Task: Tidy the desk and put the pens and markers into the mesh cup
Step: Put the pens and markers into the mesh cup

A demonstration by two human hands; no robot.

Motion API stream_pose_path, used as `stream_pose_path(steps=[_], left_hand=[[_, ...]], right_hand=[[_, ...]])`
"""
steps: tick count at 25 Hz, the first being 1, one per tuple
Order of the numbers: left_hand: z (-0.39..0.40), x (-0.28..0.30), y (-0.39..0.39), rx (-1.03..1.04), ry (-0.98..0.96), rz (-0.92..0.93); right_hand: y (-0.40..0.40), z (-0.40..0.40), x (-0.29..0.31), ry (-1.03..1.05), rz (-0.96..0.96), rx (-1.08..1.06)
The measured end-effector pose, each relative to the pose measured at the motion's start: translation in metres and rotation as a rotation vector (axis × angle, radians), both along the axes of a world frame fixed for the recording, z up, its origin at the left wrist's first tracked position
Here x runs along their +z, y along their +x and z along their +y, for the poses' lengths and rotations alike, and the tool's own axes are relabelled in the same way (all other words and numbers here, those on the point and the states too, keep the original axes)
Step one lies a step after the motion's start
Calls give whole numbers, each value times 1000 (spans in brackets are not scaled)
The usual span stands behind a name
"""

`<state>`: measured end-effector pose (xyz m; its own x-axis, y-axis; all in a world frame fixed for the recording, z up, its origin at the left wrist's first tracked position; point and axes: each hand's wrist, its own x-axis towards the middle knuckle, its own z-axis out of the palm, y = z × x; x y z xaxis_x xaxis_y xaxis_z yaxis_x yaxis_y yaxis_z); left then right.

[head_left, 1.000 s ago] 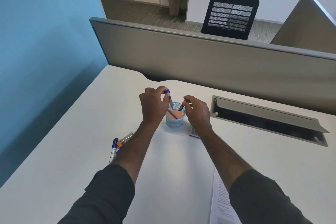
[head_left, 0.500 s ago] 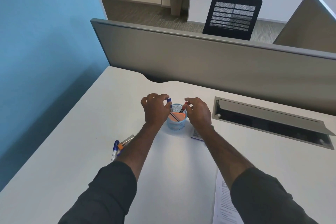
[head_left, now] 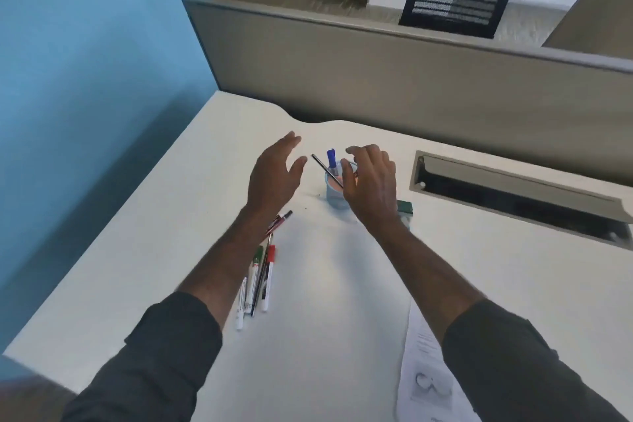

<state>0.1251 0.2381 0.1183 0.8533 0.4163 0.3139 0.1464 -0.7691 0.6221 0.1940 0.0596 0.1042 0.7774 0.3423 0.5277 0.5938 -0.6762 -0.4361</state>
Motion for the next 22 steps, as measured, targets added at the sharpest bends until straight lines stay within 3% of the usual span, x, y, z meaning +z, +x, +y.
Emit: stream_pose_path(steps=[5,12,22], left_hand=[[17,-21,-54,91,-123,77],[28,-59,-113,238,-181,277],[15,-87,-143,285,-190,420]], right_hand=[[-60,35,-25,118,249,131],[-117,63,-80,-157,524,117],[-139,69,-95,-311,724,198]])
